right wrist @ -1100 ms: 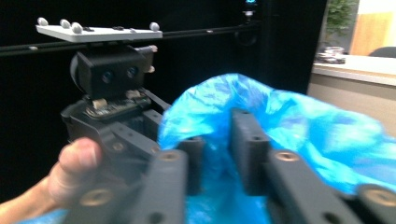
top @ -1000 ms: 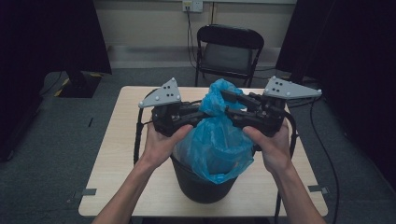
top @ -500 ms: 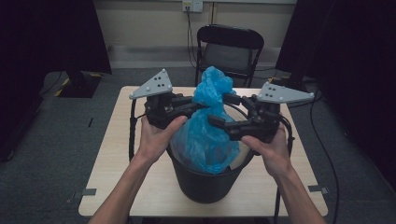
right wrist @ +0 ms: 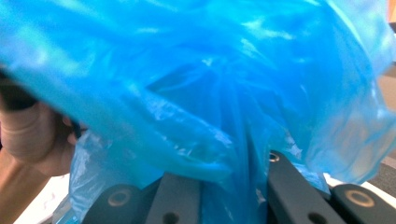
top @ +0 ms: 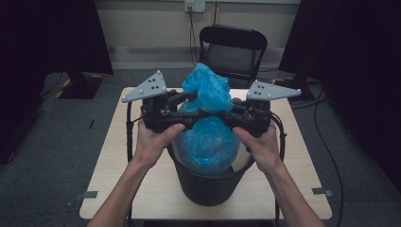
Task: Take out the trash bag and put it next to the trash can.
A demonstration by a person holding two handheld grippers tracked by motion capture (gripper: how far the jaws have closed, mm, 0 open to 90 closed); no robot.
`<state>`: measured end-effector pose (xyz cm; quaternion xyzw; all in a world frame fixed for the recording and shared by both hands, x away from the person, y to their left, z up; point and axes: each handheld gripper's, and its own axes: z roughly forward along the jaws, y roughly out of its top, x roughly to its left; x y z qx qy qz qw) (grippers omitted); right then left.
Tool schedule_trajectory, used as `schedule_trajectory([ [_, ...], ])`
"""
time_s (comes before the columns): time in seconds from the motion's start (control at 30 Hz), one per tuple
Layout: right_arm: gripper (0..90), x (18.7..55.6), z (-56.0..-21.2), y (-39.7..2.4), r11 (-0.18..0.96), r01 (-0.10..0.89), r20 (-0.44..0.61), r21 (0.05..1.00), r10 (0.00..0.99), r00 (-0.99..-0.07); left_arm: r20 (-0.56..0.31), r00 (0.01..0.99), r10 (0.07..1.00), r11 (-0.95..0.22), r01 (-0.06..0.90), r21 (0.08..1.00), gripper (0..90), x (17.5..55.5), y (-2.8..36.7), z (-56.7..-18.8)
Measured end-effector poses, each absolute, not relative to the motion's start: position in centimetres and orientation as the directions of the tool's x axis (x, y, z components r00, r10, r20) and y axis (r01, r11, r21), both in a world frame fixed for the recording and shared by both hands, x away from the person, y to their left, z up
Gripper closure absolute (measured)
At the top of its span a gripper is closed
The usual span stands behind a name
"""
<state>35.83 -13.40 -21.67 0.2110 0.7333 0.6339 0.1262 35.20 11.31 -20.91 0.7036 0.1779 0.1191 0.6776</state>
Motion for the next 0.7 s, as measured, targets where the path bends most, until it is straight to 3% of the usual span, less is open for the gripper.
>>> schedule_trajectory([
  [0.07, 85.9, 35.8, -21.5, -13.6, 0.100, 0.147, 0.084, 0.984, 0.469, -0.879, -0.067, 0.909, 0.411, -0.014, 0.080, 0.997, 25.9, 35.2, 11.6, -21.0],
  [0.2, 85.8, 35.5, -20.6, -14.1, 0.077, 0.130, 0.079, 0.989, 0.465, -0.882, -0.064, 0.898, 0.435, -0.010, 0.076, 0.997, 14.9, 35.4, 12.4, -21.5],
  [0.5, 85.5, 35.2, -19.9, -12.9, 0.068, 0.117, 0.076, 0.991, 0.435, -0.897, -0.063, 0.915, 0.398, -0.107, 0.115, 0.988, 16.5, 36.1, 9.2, -22.9],
  [0.53, 85.5, 35.2, -19.8, -12.9, 0.062, 0.116, 0.077, 0.991, 0.439, -0.895, -0.048, 0.916, 0.397, -0.117, 0.103, 0.988, 25.8, 36.0, 9.2, -22.9],
  [0.57, 85.5, 35.2, -19.8, -13.0, 0.055, 0.116, 0.080, 0.992, 0.442, -0.893, -0.031, 0.915, 0.403, -0.127, 0.090, 0.988, 41.4, 35.8, 9.1, -22.8],
  [0.7, 82.2, 35.1, -19.7, -13.9, 0.034, 0.120, 0.093, 0.992, 0.446, -0.890, -0.014, 0.920, 0.392, -0.149, 0.079, 0.986, 71.1, 35.6, 9.2, -22.8],
])
